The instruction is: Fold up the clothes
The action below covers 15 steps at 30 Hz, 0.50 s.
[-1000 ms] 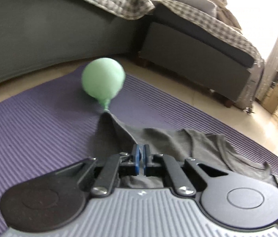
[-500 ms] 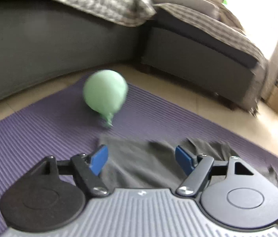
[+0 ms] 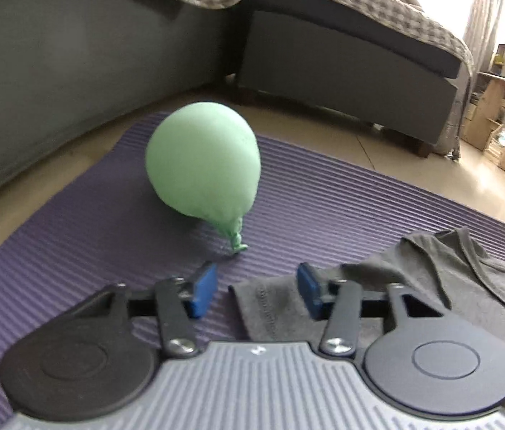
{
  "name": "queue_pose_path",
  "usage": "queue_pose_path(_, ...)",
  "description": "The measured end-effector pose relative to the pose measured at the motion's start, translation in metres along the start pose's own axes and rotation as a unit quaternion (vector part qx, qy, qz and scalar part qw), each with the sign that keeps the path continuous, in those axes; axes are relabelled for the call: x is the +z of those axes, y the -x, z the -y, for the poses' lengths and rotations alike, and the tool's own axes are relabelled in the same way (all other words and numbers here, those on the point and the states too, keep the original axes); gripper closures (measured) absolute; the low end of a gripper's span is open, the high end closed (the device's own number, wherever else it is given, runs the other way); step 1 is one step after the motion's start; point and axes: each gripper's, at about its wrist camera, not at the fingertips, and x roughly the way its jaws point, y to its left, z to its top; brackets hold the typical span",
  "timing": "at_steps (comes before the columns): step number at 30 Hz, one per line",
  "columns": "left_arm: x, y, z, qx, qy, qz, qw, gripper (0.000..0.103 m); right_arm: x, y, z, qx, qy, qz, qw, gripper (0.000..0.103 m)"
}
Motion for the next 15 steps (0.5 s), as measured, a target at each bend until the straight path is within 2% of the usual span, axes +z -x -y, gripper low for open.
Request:
queue_pose_path(4,-0.001,0.01,0.008,-0.037,0.021,0.008,0.9991,0.098,0.004,-0.003,-0.003,-0.001,0.004,-0.006,1.0,0.021)
queue_pose_path(8,0.001,0.029,0.025,-0.089,0.046,0.023,0.9947,0.098,0.017,-0.008,-0.003,-0.001,0.008,-0.014,1.0,0.021)
queue_pose_path(12,0.001,0.053,0.053,-0.143,0.054,0.012,0.9882,0.098,0.049,-0.025,-0.001,0.011,0.056,-0.041,0.998,0.021)
queue_pose_path(15,-0.002,0.062,0.07,-0.162,0.063,-0.003,0.9848,0.098,0.073,-0.031,0.008,0.016,0.046,-0.041,0.998,0.021)
